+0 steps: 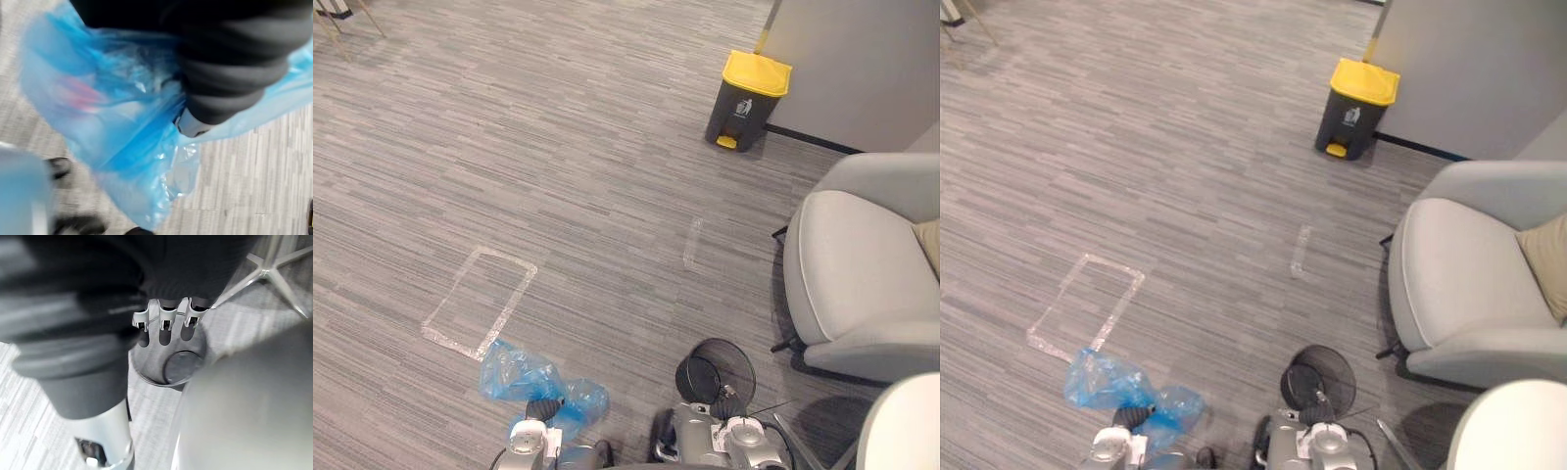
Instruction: Gather rubbish on tea table into small bin, then transfer packed bag to large trash can.
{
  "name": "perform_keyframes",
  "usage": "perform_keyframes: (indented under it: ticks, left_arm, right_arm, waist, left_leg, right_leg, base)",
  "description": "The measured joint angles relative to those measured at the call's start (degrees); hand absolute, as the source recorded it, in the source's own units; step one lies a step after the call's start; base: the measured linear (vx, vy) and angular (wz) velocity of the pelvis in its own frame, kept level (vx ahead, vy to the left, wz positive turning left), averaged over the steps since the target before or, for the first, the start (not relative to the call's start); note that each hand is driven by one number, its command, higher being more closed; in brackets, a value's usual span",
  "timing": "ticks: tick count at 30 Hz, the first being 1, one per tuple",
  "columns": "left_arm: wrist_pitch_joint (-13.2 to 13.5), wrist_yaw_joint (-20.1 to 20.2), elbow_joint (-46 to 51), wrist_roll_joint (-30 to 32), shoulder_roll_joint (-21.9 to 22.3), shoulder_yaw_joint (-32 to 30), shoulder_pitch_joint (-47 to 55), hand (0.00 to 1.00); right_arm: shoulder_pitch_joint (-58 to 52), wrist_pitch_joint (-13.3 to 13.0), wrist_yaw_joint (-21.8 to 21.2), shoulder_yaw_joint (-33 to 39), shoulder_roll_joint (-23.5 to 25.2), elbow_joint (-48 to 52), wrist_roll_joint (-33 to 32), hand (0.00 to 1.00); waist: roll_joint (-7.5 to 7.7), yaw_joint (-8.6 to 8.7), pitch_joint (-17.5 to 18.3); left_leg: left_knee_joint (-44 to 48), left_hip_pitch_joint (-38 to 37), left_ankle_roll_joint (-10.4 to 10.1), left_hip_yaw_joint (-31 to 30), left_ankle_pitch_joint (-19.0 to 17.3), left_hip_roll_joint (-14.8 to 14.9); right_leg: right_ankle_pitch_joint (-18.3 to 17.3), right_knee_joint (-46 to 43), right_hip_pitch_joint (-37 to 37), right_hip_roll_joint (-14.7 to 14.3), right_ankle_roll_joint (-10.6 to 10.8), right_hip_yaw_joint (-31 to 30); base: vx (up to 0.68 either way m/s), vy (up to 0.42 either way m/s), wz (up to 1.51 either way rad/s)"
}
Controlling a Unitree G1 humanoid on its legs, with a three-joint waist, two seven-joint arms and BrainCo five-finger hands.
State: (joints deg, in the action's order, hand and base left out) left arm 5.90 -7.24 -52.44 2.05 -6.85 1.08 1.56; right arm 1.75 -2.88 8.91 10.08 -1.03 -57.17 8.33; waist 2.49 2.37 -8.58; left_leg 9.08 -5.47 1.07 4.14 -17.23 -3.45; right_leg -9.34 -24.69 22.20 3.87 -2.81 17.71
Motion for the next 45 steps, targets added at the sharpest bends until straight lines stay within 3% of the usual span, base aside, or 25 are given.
perform_keyframes:
  ticks: [1,3,4,7,8,11,12,14,17,19,21,22,23,24,27,29,30,31,32,34,35,37,39,41,45]
  left_arm:
    - [-0.07,-0.02,-0.03,0.02,0.91,-0.3,-0.2,1.0]
    - [-0.02,0.18,1.14,0.05,1.73,-0.76,-0.52,1.0]
    - [0.04,0.26,3.21,0.06,3.41,-2.71,0.55,1.0]
    - [0.09,0.42,5.06,0.06,4.21,-4.53,1.11,1.0]
    - [0.09,0.69,5.39,0.07,4.38,-4.58,1.19,1.0]
    - [0.12,1.03,6.26,0.14,5.57,-5.2,1.15,1.0]
    - [0.16,1.03,6.16,0.15,5.96,-5.29,1.14,1.0]
    - [0.22,1.01,5.07,0.15,7.02,-5.4,1.3,1.0]
    - [0.43,0.97,4.37,0.14,5.26,-5.55,-2.09,1.0]
    - [0.39,0.92,4.27,0.11,5.35,-5.4,-1.48,1.0]
    - [0.31,0.87,4.43,0.02,5.2,-4.01,-0.02,1.0]
    - [0.06,0.82,4.31,-0.02,5.09,-3.09,0.67,1.0]
    - [-0.04,0.74,4.06,-0.12,4.93,-2.63,0.86,1.0]
    - [-0.06,0.64,3.21,-0.27,4.59,-2.18,0.77,1.0]
    - [-0.08,-0.08,1.18,-1.67,3.37,-2.28,0.38,1.0]
    - [-0.11,-0.18,-0.49,-2.14,2.74,-2.16,-1.03,1.0]
    - [-0.08,-0.17,-0.63,-2.15,1.71,-1.62,-0.89,1.0]
    - [-0.14,-0.13,-1.83,-2.11,1.63,-1.07,-1.2,1.0]
    - [-0.04,-0.09,-2.26,-2.07,2.36,-1.11,-1.65,1.0]
    - [-0.05,-0.16,-2.34,-2.07,2.99,-1.23,-1.59,1.0]
    - [-0.07,-0.11,-2.28,-2.07,3.47,-1.44,-2.05,1.0]
    - [-0.04,0.18,-1.26,-2.07,4.83,-1.95,-1.72,1.0]
    - [0.01,0.42,0.65,-2.07,5.87,-1.91,-1.32,1.0]
    - [0.03,1.02,2.43,-2.07,6.47,-1.96,-1.38,1.0]
    - [0.01,1.28,2.29,-1.62,6.87,-2.39,-1.69,1.0]
  right_arm:
    - [-0.45,-0.17,0.02,1.53,0.07,0.56,-0.44,0.0]
    - [-0.99,0.2,-0.02,1.97,-0.07,1.36,-0.46,0.0]
    - [-1.74,0.32,-0.03,0.37,0.1,3.01,-0.45,0.0]
    - [-1.87,0.67,0.01,-0.17,1.26,4.25,-0.47,0.0]
    - [-1.13,0.66,0.01,-0.16,1.48,4.75,-0.49,0.0]
    - [1.79,0.65,0.28,0.63,1.55,4.8,-0.51,0.0]
    - [2.2,0.6,0.6,1.17,1.77,4.73,-0.51,0.0]
    - [2.62,0.51,0.88,1.11,1.5,4.27,-0.5,0.0]
    - [3.23,0.67,0.71,1.23,4.15,3.1,-0.48,0.0]
    - [2.85,0.67,0.66,1.09,4.58,2.96,-0.46,0.0]
    - [2.9,0.66,0.65,0.79,4.56,2.86,-0.36,0.0]
    - [2.65,0.64,0.63,0.4,4.51,2.69,-0.1,0.0]
    - [2.4,0.67,0.62,0.34,4.52,2.27,0.21,0.0]
    - [1.8,0.87,0.62,0.25,4.51,2.04,0.41,0.0]
    - [2.8,1.15,0.63,-0.9,3.6,1.32,0.55,0.0]
    - [3.34,1.17,0.64,-1.37,1.82,1.08,0.58,0.0]
    - [2.93,1.17,0.67,-1.45,1.24,1.05,0.69,0.0]
    - [2.23,1.11,0.67,-1.45,0.1,0.02,0.71,0.0]
    - [2.44,1.25,0.65,-1.37,-1.6,-0.47,0.7,0.0]
    - [2.59,1.21,0.67,-0.57,-2.54,-0.26,0.58,0.0]
    - [2.21,1.35,0.74,0.44,-2.32,-0.23,0.58,0.0]
    - [1.11,1.61,0.84,-0.24,-1.85,0.23,0.58,0.0]
    - [1.12,1.43,0.88,-0.47,-0.78,0.51,0.54,0.0]
    - [0.98,1.47,0.86,-0.46,-0.04,1.66,0.5,0.0]
    - [1.29,1.5,1.2,1.31,1.1,2.3,0.45,0.0]
  waist:
    - [-1.12,0.91,0.07]
    - [-1.77,0.75,-0.2]
    - [-2.4,0.47,-0.34]
    - [-1.85,-1.23,-0.7]
    - [-1.1,-2.1,-0.69]
    - [-0.3,-3.03,-1.49]
    - [-0.07,-3.34,-1.64]
    - [-0.77,-4.01,-1.29]
    - [0.25,-3.94,-1.18]
    - [0.16,-4.49,-1.24]
    - [0.23,-5.05,-1.24]
    - [0.1,-4.79,-1.29]
    - [0.03,-4.47,-1.34]
    - [-0.21,-4.16,-1.49]
    - [-0.64,-2.51,-1.74]
    - [-1.46,-1.83,-2.26]
    - [-0.44,-1.53,-1.84]
    - [-1.11,-1.29,-2.21]
    - [-3.19,-2.01,-1.98]
    - [-4.1,-1.26,-2.23]
    - [-4.42,-0.86,-2.48]
    - [-4.3,-1.27,-2.67]
    - [-3.44,-2.11,-2.84]
    - [-2.83,-2.5,-2.9]
    - [-2.58,-3.43,-3.12]
  left_leg:
    - [2.88,-0.51,-1.56,-0.23,-0.91,1.37]
    - [13.35,2.35,-4.59,2.52,0.77,2.59]
    - [31.78,8.38,-7.29,6.64,4.97,6.33]
    - [43.82,13.46,-3.46,12.2,1.13,10.63]
    - [43.43,16.66,-1.23,14.37,-0.79,11.54]
    - [31.98,23.38,-1.01,13.5,-2.07,11.65]
    - [22.19,24.8,-2.32,9.52,1.75,10.57]
    - [9.15,23.52,-5.61,4.03,16.39,10.44]
    - [14.29,23.41,-5.54,5.0,10.74,9.29]
    - [15.64,20.04,-4.02,9.78,5.96,10.01]
    - [13.66,15.01,-3.5,15.43,3.54,10.1]
    - [12.26,11.9,-3.36,18.35,2.44,10.0]
    - [11.55,10.49,-3.48,19.36,2.07,10.0]
    - [9.72,8.14,-3.64,20.53,1.83,9.89]
    - [4.85,3.48,-4.11,22.45,2.12,10.12]
    - [2.2,0.9,-4.54,22.25,2.35,10.84]
    - [0.9,-0.37,-5.66,20.89,2.66,9.46]
    - [-0.1,-2.08,-6.59,17.4,2.26,9.48]
    - [0.43,-2.36,-7.13,15.09,2.61,10.9]
    - [8.19,-0.12,-8.19,11.33,3.17,12.26]
    - [17.26,2.77,-10.42,9.71,4.72,14.22]
    - [33.39,7.26,-11.97,7.62,7.33,17.79]
    - [42.93,12.45,-10.06,8.91,4.76,19.01]
    - [41.9,17.55,-7.51,11.5,3.07,19.05]
    - [17.03,21.51,-5.55,13.2,4.59,15.04]
  right_leg:
    - [1.72,0.34,-2.62,-0.37,-1.63,1.65]
    - [0.77,2.1,-6.63,-0.72,-1.91,3.11]
    - [0.03,7.12,-13.74,-2.23,-1.53,1.83]
    - [-0.28,11.25,-20.66,-3.38,-1.72,-2.98]
    - [-0.28,12.1,-23.01,-2.47,-1.72,-5.45]
    - [-0.49,10.71,-25.25,0.83,-1.46,-9.86]
    - [-2.29,8.69,-25.27,2.66,1.41,-12.16]
    - [-6.93,7.03,-25.52,3.68,7.41,-16.41]
    - [-5.04,7.37,-23.46,4.66,7.19,-21.15]
    - [-3.74,2.7,-22.06,5.81,9.52,-23.69]
    - [-0.92,-10.19,-15.63,7.32,14.25,-24.43]
    - [0.47,-19.11,-10.47,8.46,14.73,-23.15]
    - [0.01,-22.16,-8.37,8.97,13.79,-21.24]
    - [-2.02,-25.0,-5.5,9.53,10.68,-16.58]
    - [-5.8,-20.04,-0.07,9.02,6.34,-4.22]
    - [-3.11,-7.84,2.15,6.52,4.68,0.39]
    - [2.16,0.28,1.4,5.25,4.44,0.44]
    - [7.14,1.93,0.46,4.02,-0.66,-0.55]
    - [6.05,1.04,0.42,3.01,-0.74,-0.5]
    - [1.41,-0.68,-0.48,2.96,-0.86,0.1]
    - [-0.03,-0.25,-3.36,2.4,-1.11,0.87]
    - [-1.6,2.59,-10.18,0.82,-1.71,1.06]
    - [-2.74,5.03,-14.98,0.51,-1.56,0.42]
    - [-2.95,7.52,-17.7,0.53,-1.12,-0.59]
    - [-3.04,11.73,-21.99,2.06,1.91,-4.08]
  base:
    - [0.68,-0.037,0.78]
    - [0.73,-0.038,0.44]
    - [0.65,-0.029,0.11]
    - [0.56,0.054,-0.48]
    - [0.57,0.14,-0.72]
    - [0.4,0.201,-0.79]
    - [0.51,0.393,-1.02]
    - [0.42,0.36,-0.98]
    - [0.37,0.3,-0.82]
    - [0.24,0.214,-1.15]
    - [0.23,0.186,-1.34]
    - [0.23,0.143,-1.03]
    - [0.3,0.123,-0.82]
    - [0.28,0.038,-0.53]
    - [0.3,-0.048,-0.32]
    - [0.36,-0.133,0.06]
    - [0.42,-0.158,0.24]
    - [0.44,-0.153,0.03]
    - [0.45,-0.18,-0.1]
    - [0.45,-0.218,0.0]
    - [0.4,-0.204,0.21]
    - [0.4,-0.113,-0.04]
    - [0.35,-0.025,-0.25]
    - [0.32,0.029,-0.26]
    - [0.34,0.18,-0.42]
